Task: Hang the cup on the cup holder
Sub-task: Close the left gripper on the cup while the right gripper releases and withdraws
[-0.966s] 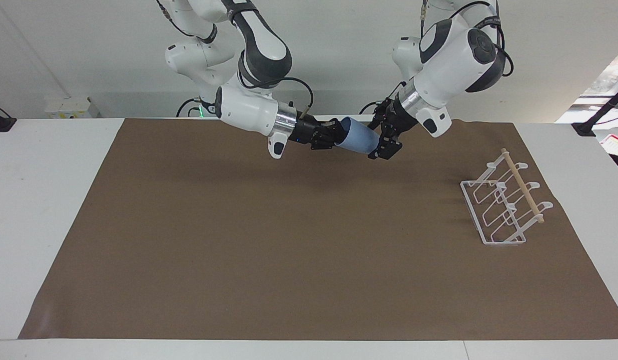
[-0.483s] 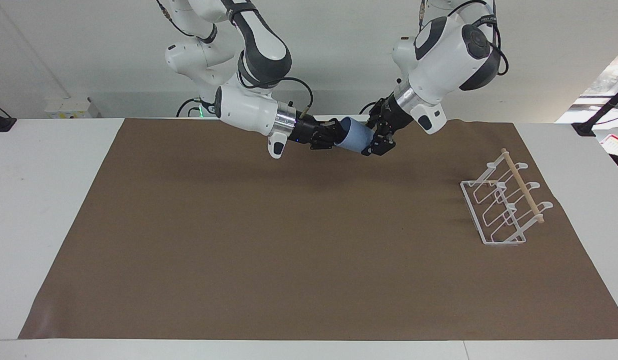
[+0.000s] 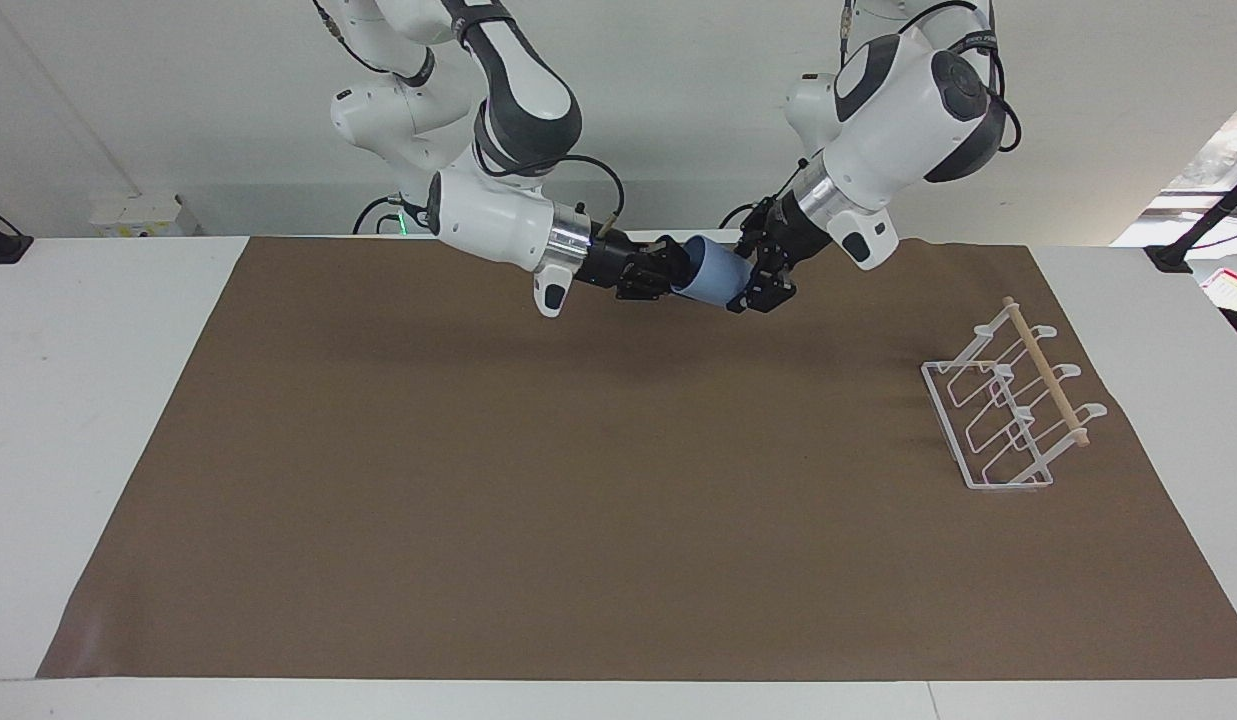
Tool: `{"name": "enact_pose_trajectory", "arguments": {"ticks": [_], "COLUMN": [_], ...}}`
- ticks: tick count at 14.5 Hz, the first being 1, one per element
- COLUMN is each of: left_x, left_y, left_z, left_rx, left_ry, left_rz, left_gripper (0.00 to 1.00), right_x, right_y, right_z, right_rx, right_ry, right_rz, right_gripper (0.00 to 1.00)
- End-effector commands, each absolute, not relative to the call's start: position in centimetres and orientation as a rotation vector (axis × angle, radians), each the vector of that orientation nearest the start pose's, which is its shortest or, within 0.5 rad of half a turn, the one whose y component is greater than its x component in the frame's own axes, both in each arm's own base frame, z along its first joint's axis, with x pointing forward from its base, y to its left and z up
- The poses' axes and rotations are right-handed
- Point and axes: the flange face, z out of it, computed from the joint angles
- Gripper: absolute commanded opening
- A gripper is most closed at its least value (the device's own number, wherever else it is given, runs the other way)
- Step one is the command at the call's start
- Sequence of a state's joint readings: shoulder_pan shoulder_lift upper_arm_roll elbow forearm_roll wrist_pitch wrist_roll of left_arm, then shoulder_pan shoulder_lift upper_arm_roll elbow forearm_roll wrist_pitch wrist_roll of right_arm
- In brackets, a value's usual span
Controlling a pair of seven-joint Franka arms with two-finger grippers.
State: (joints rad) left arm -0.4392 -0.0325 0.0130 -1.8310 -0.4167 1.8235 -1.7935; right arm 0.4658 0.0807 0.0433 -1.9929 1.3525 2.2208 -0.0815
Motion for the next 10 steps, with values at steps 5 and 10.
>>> {"name": "enact_pose_trajectory", "arguments": {"ticks": [5,10], "left_x": [51.2,52.7], "left_y": [-19.1,-16.5], "left_z": [50.4,46.2], "left_rx": [-2.277,-1.808], "left_ry": [-1.800,-1.362], "left_rz": [-0.218,-0.765], "left_gripper": [0.00,0.00], "right_x": [55.0,55.5], "right_y": [15.9,3.7], "right_z": [50.6,52.6], "right_rx": [-2.069,-2.513], "right_ry": [0.311,0.193], "right_rz": [-0.028,-0.093], "right_gripper": [0.99,0.99]}}
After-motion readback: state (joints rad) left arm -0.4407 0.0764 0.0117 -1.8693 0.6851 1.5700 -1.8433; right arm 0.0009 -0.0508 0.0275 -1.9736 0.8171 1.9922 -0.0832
